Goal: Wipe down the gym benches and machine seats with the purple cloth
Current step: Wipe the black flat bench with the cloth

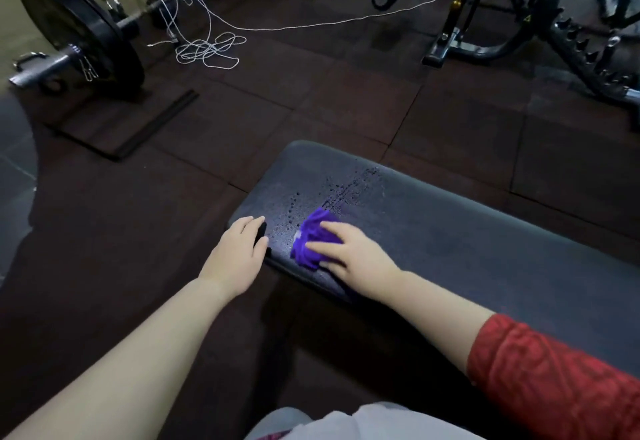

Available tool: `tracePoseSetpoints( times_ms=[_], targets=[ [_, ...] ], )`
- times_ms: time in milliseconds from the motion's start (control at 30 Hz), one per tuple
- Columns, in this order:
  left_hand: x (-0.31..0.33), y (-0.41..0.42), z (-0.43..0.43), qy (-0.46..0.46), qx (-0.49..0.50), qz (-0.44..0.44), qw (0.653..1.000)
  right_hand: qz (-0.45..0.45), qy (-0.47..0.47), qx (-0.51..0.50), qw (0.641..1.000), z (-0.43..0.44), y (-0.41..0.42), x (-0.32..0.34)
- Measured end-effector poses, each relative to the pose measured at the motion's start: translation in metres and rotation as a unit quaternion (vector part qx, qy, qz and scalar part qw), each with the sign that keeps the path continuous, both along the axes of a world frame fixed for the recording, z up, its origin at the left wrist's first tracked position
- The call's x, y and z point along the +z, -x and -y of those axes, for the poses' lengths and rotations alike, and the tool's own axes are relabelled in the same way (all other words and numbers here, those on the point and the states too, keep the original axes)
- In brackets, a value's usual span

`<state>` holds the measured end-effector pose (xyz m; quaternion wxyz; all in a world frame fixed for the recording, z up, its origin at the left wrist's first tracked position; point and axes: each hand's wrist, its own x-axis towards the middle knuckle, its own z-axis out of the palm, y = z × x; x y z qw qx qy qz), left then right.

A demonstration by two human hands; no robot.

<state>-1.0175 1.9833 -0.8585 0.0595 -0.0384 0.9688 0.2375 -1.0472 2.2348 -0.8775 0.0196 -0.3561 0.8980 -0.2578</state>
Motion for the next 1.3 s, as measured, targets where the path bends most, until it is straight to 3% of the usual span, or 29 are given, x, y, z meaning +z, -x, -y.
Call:
tracePoseSetpoints(
  times_ms=[167,267,400,500,600,700,833,1067,1300],
  targets=[
    [0.005,0.0,-0.002,0.017,-0.01,0.016,1.0,-0.007,-0.007,0.119,0.993,-0.009,-0.001,-0.004],
    [0.008,0.0,-0.002,0.016,-0.017,0.027,0.999,-0.025,-0.006,0.135,0.991,-0.019,0.03,-0.007],
    [0.003,-0.004,-0.001,0.026,-0.026,0.034,0.999,-0.047,0.015,-0.048,0.998,-0.057,0.112,-0.005],
    [-0.001,-0.009,-0.003,0.028,-0.016,0.028,0.999,-0.002,-0.008,-0.221,0.975,-0.085,0.157,-0.005],
    [0.0,-0.011,-0.001,0.021,-0.008,0.017,1.0,0.018,0.006,-0.312,0.95,-0.075,0.154,-0.005],
    [0.0,-0.011,0.005,0.006,0.006,0.005,1.0,-0.042,0.061,-0.224,0.972,-0.036,0.11,0.003],
    [-0.001,-0.011,0.01,-0.018,0.024,-0.003,1.0,-0.014,0.053,-0.055,0.997,0.021,0.029,-0.001],
    [0.001,-0.009,0.019,-0.038,0.033,0.007,0.999,-0.018,0.048,0.146,0.988,0.025,-0.002,-0.002],
    [0.003,0.0,0.026,-0.042,0.041,-0.001,0.998,-0.032,0.025,0.184,0.982,0.035,0.016,-0.008]
  ],
)
